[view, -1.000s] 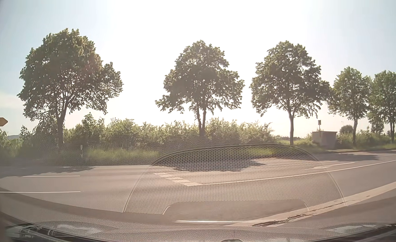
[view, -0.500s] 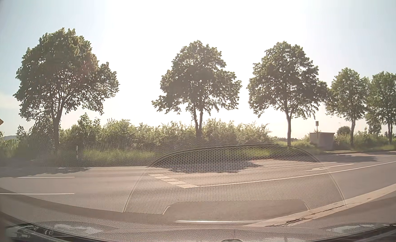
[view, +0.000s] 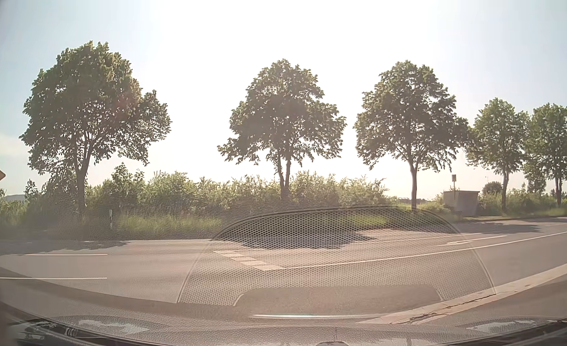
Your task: Follow the waypoints while adhering to traffic rules and regulations
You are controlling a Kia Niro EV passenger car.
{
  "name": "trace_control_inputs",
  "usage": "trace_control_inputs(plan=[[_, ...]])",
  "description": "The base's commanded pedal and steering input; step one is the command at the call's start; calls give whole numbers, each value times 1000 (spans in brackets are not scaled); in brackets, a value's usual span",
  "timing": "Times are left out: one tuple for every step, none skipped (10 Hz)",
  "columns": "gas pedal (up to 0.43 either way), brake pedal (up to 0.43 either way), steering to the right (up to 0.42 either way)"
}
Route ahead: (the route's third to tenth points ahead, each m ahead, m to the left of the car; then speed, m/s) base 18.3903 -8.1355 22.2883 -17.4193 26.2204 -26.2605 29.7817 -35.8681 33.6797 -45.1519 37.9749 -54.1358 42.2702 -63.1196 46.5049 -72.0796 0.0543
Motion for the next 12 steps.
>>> trace_control_inputs(plan=[[228, 0, 240], [240, 0, 242], [311, 0, 245], [319, 0, 249], [339, 0, 255], [370, 0, 261], [378, 0, 271], [378, 0, 279], [378, 0, 288], [378, 0, 301], [390, 0, 311], [409, 0, 322]])
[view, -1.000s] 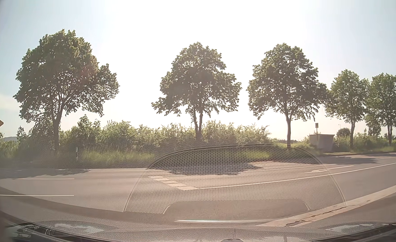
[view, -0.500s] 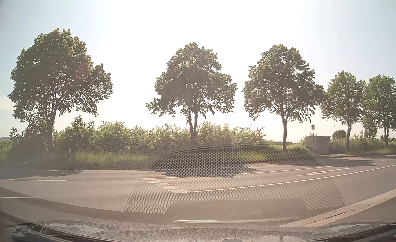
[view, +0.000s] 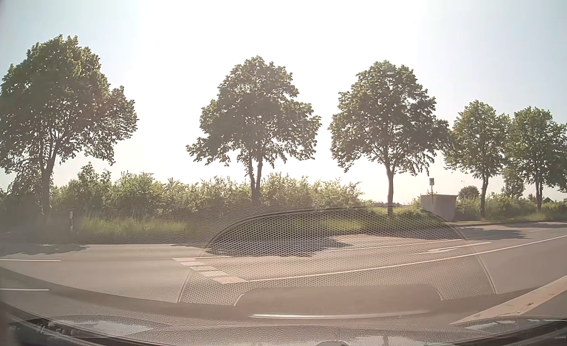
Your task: Follow the waypoints while adhering to traffic rules and regulations
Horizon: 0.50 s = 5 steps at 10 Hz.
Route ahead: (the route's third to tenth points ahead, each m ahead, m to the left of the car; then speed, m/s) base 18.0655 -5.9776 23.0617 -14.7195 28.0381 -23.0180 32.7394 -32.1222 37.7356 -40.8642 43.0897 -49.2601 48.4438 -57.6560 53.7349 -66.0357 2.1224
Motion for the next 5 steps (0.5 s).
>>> trace_control_inputs(plan=[[409, 0, 334], [409, 0, 349], [409, 0, 358], [409, 0, 368], [409, 0, 376]])
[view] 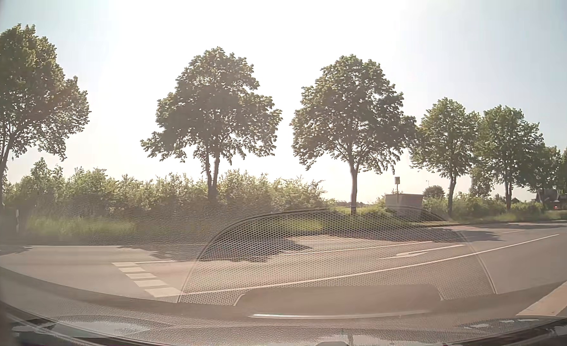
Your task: Follow the waypoints while adhering to traffic rules and regulations
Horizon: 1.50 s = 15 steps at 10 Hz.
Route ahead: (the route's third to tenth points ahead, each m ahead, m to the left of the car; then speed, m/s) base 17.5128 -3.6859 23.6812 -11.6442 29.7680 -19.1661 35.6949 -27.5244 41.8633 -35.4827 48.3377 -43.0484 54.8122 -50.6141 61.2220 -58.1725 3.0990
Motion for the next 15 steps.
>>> trace_control_inputs(plan=[[409, 0, 388], [409, 0, 398], [409, 0, 404], [409, 0, 405], [409, 0, 405], [409, 0, 402], [409, 0, 399], [409, 0, 398], [409, 0, 396], [409, 0, 392], [409, 0, 378], [429, 0, 363], [429, 0, 343], [429, 0, 327], [429, 0, 309]])
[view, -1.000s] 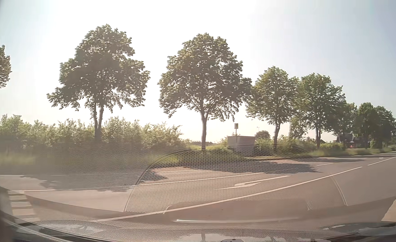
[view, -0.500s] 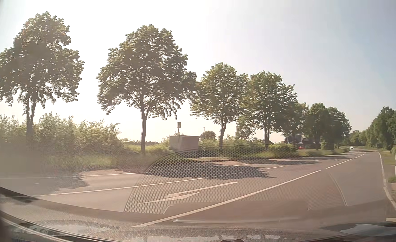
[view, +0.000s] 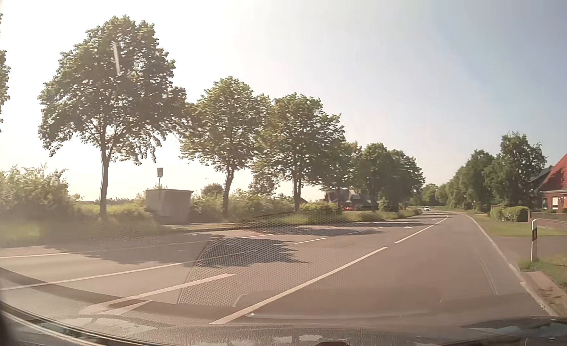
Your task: Follow the waypoints while adhering to traffic rules and regulations
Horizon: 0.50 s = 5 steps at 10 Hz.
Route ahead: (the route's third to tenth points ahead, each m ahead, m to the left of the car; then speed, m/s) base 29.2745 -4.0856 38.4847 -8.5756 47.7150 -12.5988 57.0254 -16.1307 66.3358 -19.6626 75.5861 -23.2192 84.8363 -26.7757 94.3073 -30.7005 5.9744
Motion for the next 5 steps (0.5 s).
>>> trace_control_inputs(plan=[[441, 0, 292], [449, 0, 277], [449, 0, 259], [461, 0, 242], [469, 0, 224]])
